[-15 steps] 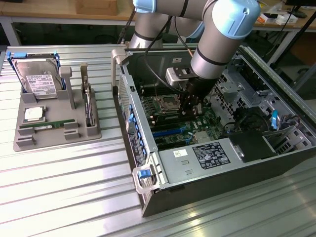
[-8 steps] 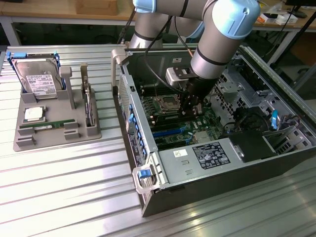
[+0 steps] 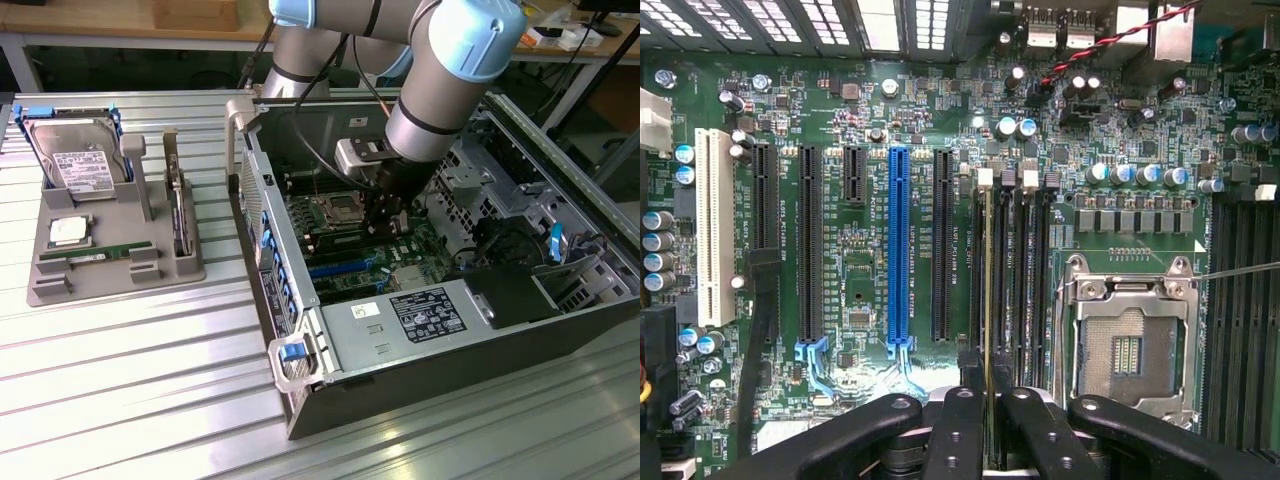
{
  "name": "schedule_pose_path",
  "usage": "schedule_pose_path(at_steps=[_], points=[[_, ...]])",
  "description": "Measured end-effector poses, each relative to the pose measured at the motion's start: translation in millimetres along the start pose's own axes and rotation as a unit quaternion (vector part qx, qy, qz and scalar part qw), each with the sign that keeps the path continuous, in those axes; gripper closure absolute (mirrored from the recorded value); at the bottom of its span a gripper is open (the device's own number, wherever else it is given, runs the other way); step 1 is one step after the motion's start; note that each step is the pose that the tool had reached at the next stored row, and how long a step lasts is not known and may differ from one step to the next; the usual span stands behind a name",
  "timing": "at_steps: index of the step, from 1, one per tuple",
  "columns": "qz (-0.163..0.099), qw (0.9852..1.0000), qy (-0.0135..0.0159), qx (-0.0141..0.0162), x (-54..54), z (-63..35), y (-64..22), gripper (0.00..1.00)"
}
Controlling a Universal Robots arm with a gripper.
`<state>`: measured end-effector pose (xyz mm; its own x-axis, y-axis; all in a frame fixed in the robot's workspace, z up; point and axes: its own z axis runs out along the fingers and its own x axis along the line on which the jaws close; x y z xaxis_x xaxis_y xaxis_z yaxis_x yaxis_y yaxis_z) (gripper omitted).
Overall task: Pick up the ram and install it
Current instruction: 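Insert the ram into the slot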
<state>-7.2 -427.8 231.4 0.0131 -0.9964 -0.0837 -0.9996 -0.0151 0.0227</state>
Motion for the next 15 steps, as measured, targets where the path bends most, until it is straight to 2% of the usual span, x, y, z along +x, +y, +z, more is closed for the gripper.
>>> schedule_pose_path(at_steps=[15], points=[[0.0,1.0,0.0,0.0,0.4,0.0,0.8,0.87]])
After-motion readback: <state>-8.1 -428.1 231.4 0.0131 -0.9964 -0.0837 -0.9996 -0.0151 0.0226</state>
